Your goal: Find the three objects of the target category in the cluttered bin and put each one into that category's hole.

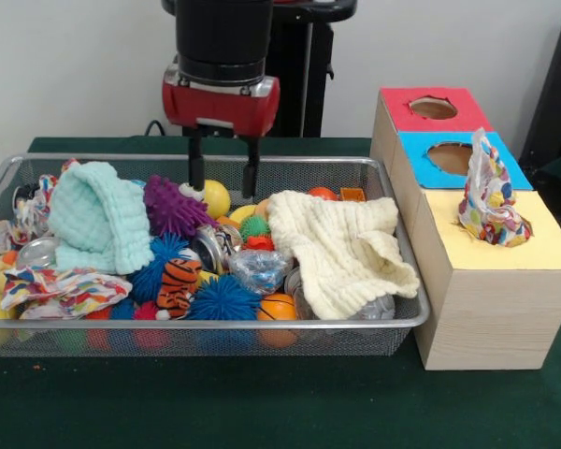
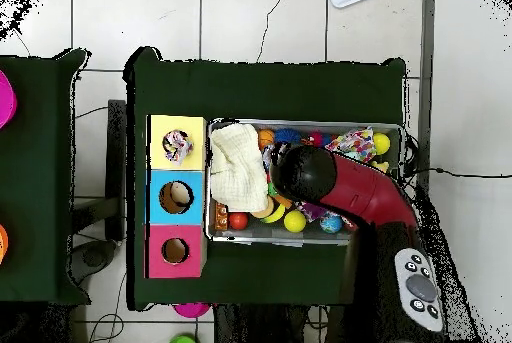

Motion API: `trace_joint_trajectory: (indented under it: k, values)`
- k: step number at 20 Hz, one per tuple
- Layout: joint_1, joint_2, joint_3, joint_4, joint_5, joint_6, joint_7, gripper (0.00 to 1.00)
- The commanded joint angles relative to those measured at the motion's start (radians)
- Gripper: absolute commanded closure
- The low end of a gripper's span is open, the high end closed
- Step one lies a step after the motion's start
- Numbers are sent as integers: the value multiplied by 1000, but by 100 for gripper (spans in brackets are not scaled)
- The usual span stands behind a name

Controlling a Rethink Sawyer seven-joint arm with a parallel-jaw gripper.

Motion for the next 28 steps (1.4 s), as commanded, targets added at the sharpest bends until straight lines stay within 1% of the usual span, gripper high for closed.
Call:
trace_joint_trajectory:
  k: [1,10,16,19,22,24,28]
  values:
    - [-65,75,144,-113,-115,100,-172,0]
    - [-172,140,234,-269,-208,223,-267,0]
    - [-249,195,294,-344,-277,248,-319,0]
    - [-282,212,317,-358,-311,241,-324,0]
    - [-307,234,337,-379,-340,257,-332,0]
    - [-318,245,336,-375,-364,241,-320,0]
    - [-335,254,342,-337,-417,178,-294,0]
